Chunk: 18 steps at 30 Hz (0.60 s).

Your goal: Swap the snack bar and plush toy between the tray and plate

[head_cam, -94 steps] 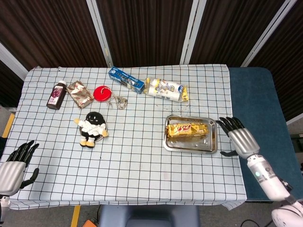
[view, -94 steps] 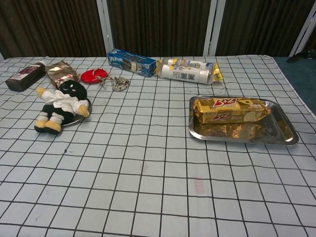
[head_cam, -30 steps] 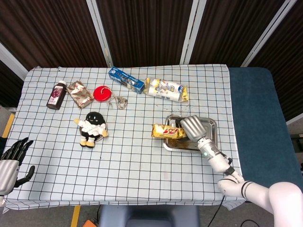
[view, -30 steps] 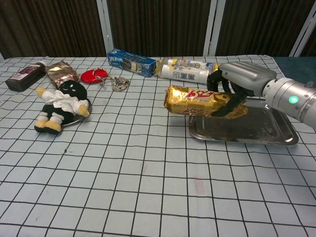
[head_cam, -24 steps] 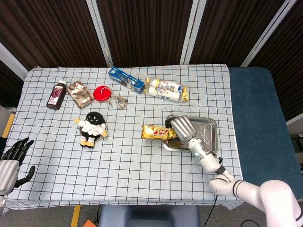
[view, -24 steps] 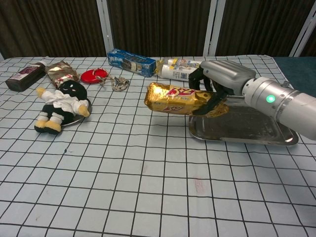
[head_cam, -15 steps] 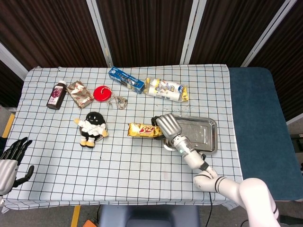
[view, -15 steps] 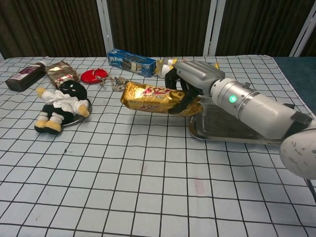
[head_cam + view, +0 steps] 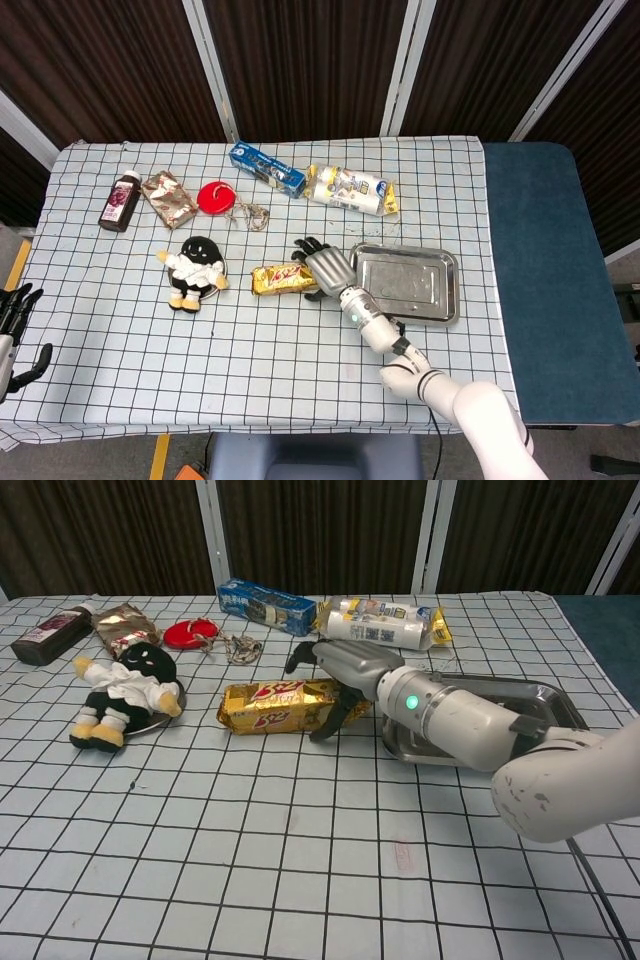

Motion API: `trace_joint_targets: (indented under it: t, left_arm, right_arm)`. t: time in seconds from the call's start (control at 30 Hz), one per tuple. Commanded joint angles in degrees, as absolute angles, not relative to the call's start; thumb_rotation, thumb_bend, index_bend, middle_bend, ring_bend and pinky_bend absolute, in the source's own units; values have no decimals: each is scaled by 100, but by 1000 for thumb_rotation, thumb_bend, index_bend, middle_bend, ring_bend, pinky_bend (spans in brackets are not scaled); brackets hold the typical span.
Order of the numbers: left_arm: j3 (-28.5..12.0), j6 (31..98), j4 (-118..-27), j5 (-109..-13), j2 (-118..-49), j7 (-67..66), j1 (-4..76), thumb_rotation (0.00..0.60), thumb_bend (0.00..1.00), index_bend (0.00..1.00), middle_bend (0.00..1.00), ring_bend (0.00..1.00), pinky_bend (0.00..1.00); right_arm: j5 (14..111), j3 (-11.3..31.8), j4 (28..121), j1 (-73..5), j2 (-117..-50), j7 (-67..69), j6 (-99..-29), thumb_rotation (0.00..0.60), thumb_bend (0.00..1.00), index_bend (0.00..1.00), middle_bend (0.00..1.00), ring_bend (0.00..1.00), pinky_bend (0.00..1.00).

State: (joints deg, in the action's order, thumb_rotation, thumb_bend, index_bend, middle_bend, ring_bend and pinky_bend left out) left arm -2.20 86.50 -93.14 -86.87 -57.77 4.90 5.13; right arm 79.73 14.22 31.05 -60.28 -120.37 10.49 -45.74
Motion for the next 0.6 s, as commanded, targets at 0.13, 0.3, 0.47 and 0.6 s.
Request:
trace_joint_targets:
  t: [0.13,0.3,0.47,0.6]
  left_arm:
    - [-200,8638,-9331,-8726,-5786,431,513,600,463,3,0,0,182]
    - [-183,8587,-9325,-8737,-5787,413,526,600,465,3,0,0,182]
    - [-179,8555,-9329,-8734,-5792,414,535,600,465,3,0,0,182]
    - [-179,8508,-9322,-8724,-5814,382,556,600,466,3,0,0,182]
  right_arm:
    - [8117,1324,3482,-5970,-11782,1270,-4808,600,114,0,0,0,0]
    - [8073,1310,4565,-5713,-11183,905,-5034,600,112,0,0,0,0]
    - [7735,1201,6591,-4956,-10000,-693,-5605,600,112,0,0,0,0]
    - [7363,1047,8336,-4261,-8805,-2131,-6259,600,112,0,0,0,7]
